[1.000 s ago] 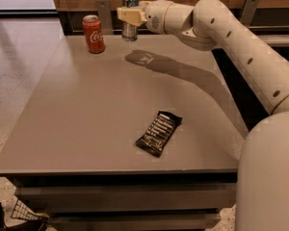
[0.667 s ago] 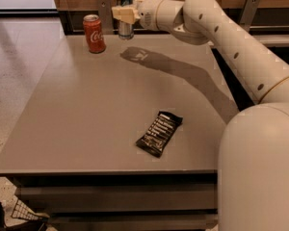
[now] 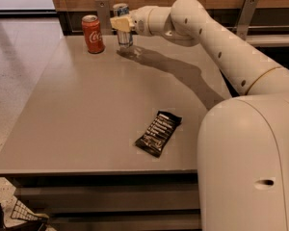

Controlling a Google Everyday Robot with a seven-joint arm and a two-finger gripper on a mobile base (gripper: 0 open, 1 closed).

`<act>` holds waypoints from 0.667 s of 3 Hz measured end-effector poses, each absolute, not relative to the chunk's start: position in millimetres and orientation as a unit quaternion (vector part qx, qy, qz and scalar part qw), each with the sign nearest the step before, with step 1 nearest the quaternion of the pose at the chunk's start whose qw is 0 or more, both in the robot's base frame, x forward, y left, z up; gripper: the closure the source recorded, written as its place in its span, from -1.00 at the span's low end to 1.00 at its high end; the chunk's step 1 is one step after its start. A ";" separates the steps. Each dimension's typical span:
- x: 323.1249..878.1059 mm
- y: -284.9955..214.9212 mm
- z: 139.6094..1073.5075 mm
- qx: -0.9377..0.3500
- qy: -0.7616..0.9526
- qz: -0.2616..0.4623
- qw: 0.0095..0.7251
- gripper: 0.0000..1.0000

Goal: Move redbull can near coke can

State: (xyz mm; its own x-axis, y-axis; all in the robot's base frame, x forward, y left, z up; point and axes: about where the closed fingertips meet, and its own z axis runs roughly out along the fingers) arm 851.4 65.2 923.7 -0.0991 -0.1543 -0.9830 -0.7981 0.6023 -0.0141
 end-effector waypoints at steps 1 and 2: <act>854.1 69.4 907.7 -0.332 0.688 0.282 0.580 1.00; 848.9 81.3 897.5 -0.319 0.671 0.285 0.606 1.00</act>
Offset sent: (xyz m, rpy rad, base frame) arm -0.0015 0.0148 -0.0307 0.0954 -0.0514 -0.0523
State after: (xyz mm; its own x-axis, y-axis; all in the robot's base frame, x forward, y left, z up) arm 848.9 81.3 897.5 -0.0626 -0.0818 -0.9947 -0.7730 0.6344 -0.0035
